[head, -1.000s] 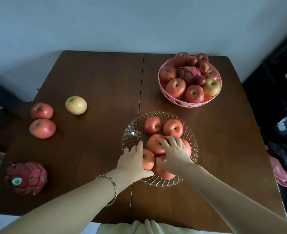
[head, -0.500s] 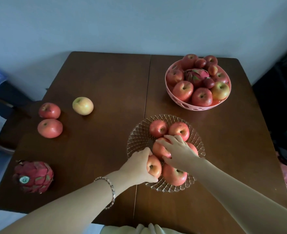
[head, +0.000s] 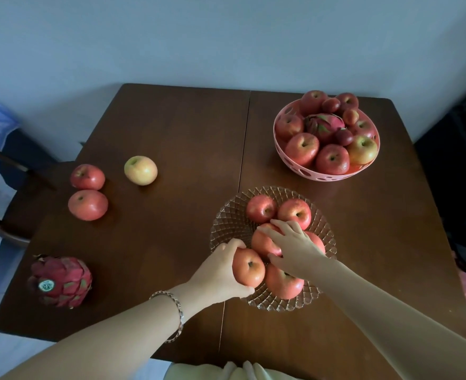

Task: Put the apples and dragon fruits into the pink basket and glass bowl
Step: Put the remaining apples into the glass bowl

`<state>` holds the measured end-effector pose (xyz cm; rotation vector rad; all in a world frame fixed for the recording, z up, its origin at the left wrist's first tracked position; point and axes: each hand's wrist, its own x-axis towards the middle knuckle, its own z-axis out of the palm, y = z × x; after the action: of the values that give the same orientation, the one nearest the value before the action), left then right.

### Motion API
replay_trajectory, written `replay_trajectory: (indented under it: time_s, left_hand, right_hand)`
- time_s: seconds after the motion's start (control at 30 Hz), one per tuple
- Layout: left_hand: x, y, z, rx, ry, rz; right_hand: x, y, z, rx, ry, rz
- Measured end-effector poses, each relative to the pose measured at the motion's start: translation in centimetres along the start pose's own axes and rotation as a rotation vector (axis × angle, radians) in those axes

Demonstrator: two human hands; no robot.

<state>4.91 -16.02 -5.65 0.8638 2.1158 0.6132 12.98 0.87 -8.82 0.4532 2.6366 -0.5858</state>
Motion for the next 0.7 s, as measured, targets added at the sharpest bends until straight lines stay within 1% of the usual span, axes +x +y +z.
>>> replay_trajectory:
  time_s: [0.1, 0.17, 0.2, 0.23, 0.3, 0.33, 0.37, 0.4, 0.47, 0.53, 0.63, 0.7]
  left_hand:
    - [-0.1, -0.5, -0.4, -0.113, 0.068, -0.009]
    - [-0.1, -0.8, -1.0, -0.088, 0.065, 0.002]
    - [-0.1, -0.7, -1.5, -0.001, 0.045, 0.034]
    - [0.0, -0.6, -1.8, 0.137, 0.011, 0.085]
    - [0.3, 0.0, -2.0, 0.478, -0.078, 0.184]
    - [0.6, 0.3, -1.8, 0.616, -0.125, 0.205]
    - [0.9, 0.7, -1.4, 0.701, -0.171, 0.188]
    - [1.1, 1.1, -0.9, 0.735, -0.209, 0.136]
    - [1.7, 1.9, -0.1, 0.687, -0.228, -0.001]
    - [2.2, 2.5, 0.4, 0.66, -0.211, -0.14]
    - [3.2, 2.8, 1.2, 0.723, -0.154, -0.32]
    - [3.5, 2.8, 1.3, 0.719, -0.171, -0.395]
  right_hand:
    - [-0.1, -0.1, 0.1, -0.001, 0.006, 0.009]
    - [-0.1, -0.3, 0.1, 0.005, 0.012, 0.013]
    - [-0.1, -0.3, 0.1, 0.007, 0.014, 0.014]
    - [-0.1, -0.4, 0.1, 0.006, 0.015, 0.014]
    - [-0.2, -0.5, 0.1, -0.002, 0.011, 0.014]
    - [-0.3, -0.5, 0.1, -0.003, 0.009, 0.016]
    - [-0.4, -0.5, 0.1, 0.0, 0.007, 0.019]
    - [-0.4, -0.5, 0.1, 0.005, 0.005, 0.02]
    - [-0.5, -0.5, 0.1, 0.011, 0.001, 0.018]
    - [-0.5, -0.4, 0.0, 0.015, -0.005, 0.018]
    - [-0.5, -0.3, 0.1, 0.012, -0.004, 0.013]
    - [-0.5, -0.3, 0.2, 0.01, 0.001, 0.01]
